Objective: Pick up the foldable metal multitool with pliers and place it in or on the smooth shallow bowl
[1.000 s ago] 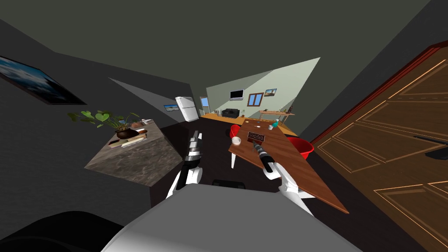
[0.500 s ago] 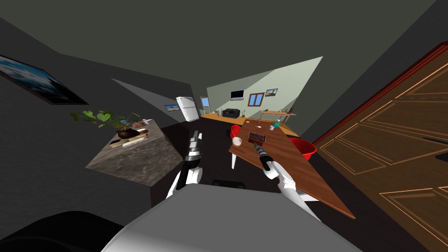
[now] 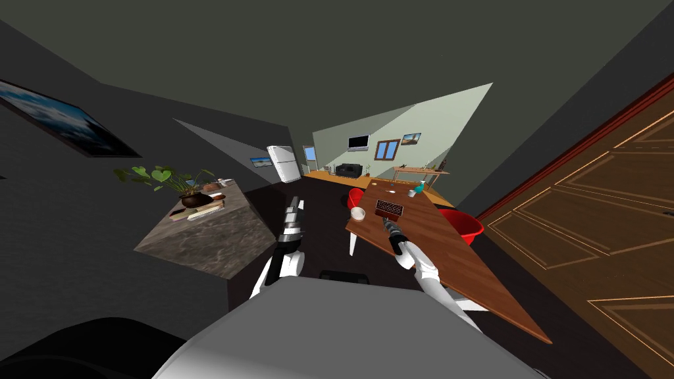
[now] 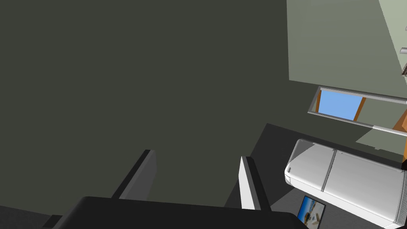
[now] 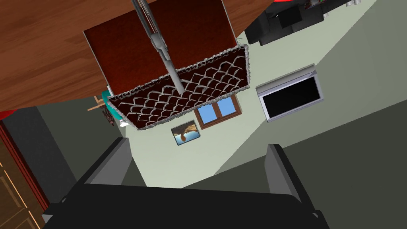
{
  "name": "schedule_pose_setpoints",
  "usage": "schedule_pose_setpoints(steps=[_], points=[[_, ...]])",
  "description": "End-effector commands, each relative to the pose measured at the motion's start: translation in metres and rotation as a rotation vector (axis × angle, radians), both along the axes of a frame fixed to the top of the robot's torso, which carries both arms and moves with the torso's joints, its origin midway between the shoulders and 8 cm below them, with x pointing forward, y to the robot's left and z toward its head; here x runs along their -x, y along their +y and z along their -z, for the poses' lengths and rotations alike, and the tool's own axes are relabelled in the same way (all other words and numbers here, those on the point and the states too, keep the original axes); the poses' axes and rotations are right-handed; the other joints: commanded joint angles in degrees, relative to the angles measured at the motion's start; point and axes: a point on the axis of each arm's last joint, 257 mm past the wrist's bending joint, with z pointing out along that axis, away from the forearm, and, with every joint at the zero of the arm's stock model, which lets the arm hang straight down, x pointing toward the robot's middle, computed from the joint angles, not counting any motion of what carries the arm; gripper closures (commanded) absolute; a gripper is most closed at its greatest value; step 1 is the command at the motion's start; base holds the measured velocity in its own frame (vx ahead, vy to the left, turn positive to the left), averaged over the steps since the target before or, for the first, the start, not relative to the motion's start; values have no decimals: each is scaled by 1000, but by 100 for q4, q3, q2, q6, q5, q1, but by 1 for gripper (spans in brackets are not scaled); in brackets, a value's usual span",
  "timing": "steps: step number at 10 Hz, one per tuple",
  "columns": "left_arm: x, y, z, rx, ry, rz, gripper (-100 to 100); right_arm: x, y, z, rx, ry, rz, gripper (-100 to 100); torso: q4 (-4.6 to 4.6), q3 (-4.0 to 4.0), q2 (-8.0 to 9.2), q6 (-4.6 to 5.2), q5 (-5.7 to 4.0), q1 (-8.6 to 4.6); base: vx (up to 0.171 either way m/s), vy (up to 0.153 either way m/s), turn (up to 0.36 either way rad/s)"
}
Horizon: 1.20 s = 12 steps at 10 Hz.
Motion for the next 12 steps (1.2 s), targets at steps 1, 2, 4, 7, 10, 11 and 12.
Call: schedule_pose_setpoints(steps=[1,2,4,7,10,11,12], points=[[0,0,0,0,0,0,0,6,-9,16,25,41,25,-100,0,0,0,0,0,0,37,4,24],[0,0,0,0,0,0,0,6,-9,16,25,41,25,-100,0,1,3,2,0,-1,14,4,-13],[0,0,0,0,0,0,0,9,-24,32,99,100,62,-100,2,5,9,1,0,0,30,10,55],[0,0,0,0,0,0,0,16,-35,49,136,150,85,-100,0,1,1,0,0,1,38,7,32],[0,0,0,0,0,0,0,29,-54,73,232,239,130,-100,0,-1,-1,1,0,-1,50,5,59],[0,0,0,0,0,0,0,33,-60,78,259,264,141,-100,-1,-3,-4,1,0,1,60,14,73],[0,0,0,0,0,0,0,37,-64,83,284,286,151,-100,-1,-3,-5,1,1,3,56,9,62]])
